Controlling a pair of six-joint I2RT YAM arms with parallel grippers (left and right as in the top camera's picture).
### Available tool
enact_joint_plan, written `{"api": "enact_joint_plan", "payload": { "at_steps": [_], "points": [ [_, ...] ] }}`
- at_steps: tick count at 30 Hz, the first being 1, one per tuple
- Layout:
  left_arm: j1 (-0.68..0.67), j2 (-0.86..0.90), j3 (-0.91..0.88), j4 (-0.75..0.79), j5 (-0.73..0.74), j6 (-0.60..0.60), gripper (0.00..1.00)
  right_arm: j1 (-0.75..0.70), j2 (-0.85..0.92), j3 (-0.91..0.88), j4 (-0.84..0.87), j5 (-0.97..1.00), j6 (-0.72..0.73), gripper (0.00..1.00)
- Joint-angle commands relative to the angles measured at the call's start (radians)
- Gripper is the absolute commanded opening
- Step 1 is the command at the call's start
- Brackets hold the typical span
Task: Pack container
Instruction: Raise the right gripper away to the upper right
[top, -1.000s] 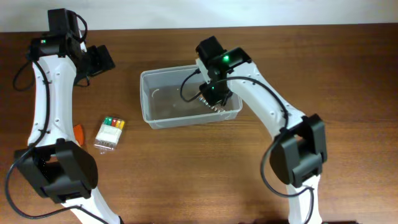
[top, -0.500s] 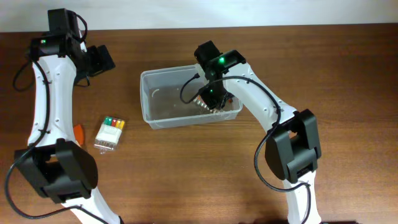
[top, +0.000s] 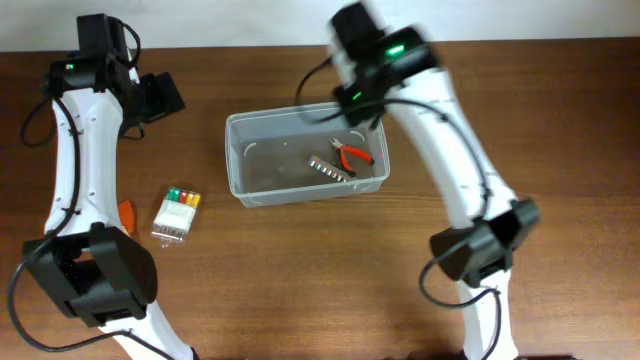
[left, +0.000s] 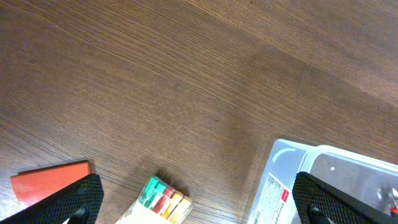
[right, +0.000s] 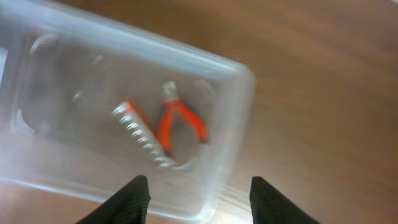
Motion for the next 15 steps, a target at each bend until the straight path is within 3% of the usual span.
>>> {"api": "enact_joint_plan", "payload": {
  "at_steps": [1, 5, 7, 15],
  "points": [
    [0.003, -0.014, 0.014, -0.001, -0.004, 0.005, 0.99, -0.163, -0.019, 0.144, -0.084, 0.06, 0.086, 0.6],
    [0.003, -0.014, 0.014, -0.001, -0.004, 0.005, 0.99, -0.321, -0.019, 0.202, -0.174, 0.04, 0.114, 0.77],
    [0.003, -0.014, 0.014, -0.001, -0.004, 0.005, 0.99, -0.386, -0.019, 0.199, -0.182, 0.018, 0.137, 0.96],
    [0.003, -0.014, 0.014, -0.001, -0.004, 0.005, 0.99, -0.523, -0.019, 0.196, -0.182, -0.068, 0.137, 0.99]
  ]
}}
